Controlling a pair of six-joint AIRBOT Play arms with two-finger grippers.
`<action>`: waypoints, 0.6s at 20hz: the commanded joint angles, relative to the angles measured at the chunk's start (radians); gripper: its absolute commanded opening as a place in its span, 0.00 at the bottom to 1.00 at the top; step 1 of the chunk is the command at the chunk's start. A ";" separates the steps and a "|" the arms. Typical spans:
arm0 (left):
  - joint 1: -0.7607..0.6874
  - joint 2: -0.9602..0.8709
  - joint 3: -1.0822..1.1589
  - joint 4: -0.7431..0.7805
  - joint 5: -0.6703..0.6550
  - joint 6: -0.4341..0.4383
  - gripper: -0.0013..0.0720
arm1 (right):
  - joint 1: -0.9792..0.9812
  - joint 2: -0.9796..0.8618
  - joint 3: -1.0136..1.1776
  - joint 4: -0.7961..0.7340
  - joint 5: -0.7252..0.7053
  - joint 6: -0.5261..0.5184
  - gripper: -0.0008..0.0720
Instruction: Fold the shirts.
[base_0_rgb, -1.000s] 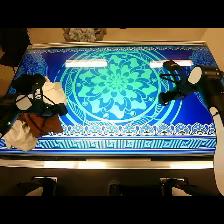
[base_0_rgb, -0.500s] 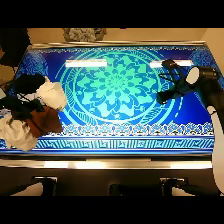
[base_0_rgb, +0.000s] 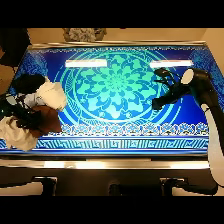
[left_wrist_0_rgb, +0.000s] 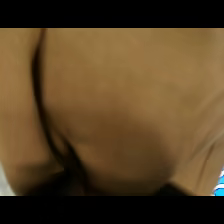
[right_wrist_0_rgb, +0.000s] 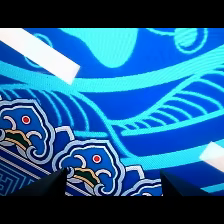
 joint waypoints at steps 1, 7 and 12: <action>0.000 -0.020 0.009 -0.070 0.030 0.118 0.07 | 0.001 -0.003 0.000 0.024 0.013 -0.004 0.95; -0.058 0.289 0.098 -0.255 0.066 0.212 0.06 | 0.001 0.039 0.002 0.023 0.019 -0.032 0.92; -0.332 0.635 0.097 -0.556 0.156 0.220 0.06 | 0.001 0.215 0.002 0.015 0.023 -0.031 0.92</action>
